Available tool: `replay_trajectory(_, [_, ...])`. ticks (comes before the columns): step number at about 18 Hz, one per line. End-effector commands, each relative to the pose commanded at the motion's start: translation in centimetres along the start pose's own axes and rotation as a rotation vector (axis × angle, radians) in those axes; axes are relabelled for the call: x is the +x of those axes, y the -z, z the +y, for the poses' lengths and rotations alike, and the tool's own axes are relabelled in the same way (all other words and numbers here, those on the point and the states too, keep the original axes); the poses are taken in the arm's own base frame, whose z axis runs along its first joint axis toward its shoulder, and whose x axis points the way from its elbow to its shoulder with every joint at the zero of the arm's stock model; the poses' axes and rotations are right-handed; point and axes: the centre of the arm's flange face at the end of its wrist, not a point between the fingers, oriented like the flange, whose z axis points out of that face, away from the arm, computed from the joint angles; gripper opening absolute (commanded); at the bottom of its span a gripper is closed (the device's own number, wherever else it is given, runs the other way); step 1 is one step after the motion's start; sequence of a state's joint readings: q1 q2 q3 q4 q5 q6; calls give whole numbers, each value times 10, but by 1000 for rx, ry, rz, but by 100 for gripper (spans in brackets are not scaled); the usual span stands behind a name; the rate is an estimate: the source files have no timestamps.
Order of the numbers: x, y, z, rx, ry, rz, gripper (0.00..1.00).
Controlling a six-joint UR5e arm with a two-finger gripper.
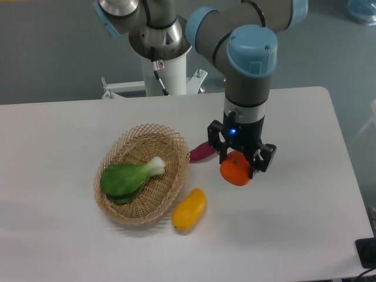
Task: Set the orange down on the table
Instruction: 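Carry the held orange away from the sweet potato, moving the gripper sideways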
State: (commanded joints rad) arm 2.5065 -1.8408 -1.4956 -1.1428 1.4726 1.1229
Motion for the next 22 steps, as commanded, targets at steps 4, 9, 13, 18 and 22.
replay_trajectory(4, [-1,0,0,1,0,-1,71])
replay_trajectory(9, [-6,-3,10,-9,-23,3,71])
replay_trajectory(13, [-19,-13,38,-27,-111,14,71])
replay_trajectory(18, [-37,-47,89,-50,-224,65,71])
replay_trajectory(22, [-35,-95,112,-67,-218,124,71])
